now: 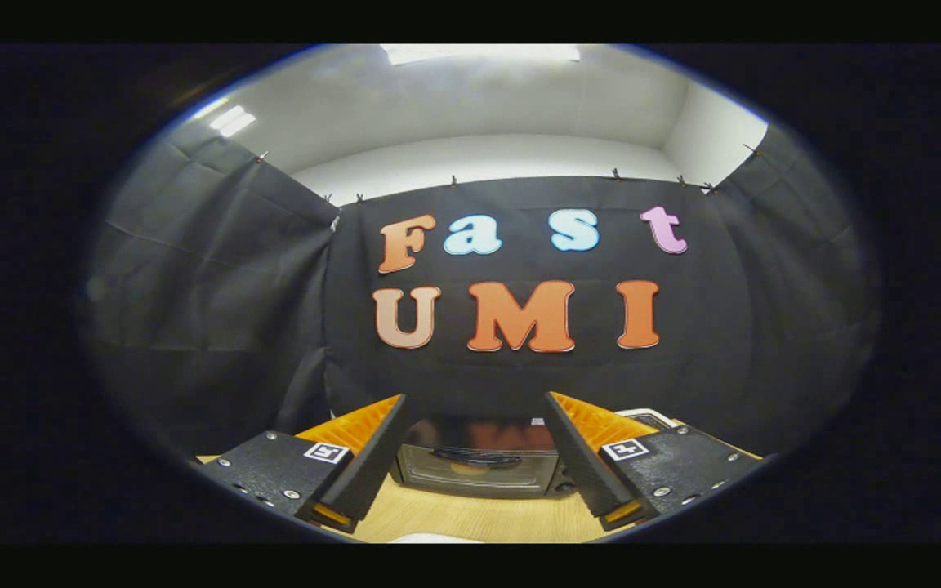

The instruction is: Open the toaster oven, put the food inside, and close the toaster oven door.

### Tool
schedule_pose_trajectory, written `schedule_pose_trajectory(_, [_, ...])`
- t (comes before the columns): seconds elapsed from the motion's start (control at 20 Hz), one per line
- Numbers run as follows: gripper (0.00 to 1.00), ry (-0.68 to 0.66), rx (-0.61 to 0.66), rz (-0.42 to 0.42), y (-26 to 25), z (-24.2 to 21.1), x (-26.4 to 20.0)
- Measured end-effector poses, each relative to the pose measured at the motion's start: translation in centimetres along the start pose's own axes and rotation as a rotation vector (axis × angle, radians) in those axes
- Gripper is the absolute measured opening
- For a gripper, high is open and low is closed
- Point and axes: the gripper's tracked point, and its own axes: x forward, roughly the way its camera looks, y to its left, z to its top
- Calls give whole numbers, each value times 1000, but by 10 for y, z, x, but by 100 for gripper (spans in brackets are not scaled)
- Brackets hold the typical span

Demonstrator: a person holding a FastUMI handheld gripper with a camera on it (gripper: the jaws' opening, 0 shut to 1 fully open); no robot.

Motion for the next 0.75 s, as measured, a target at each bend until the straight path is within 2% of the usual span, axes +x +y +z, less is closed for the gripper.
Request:
schedule_pose_trajectory(0.45, [96,-3,9,-26,-21,1,-11])
schedule_pose_trajectory(0.75, [97,14,-48,6,-9,-8,-7])
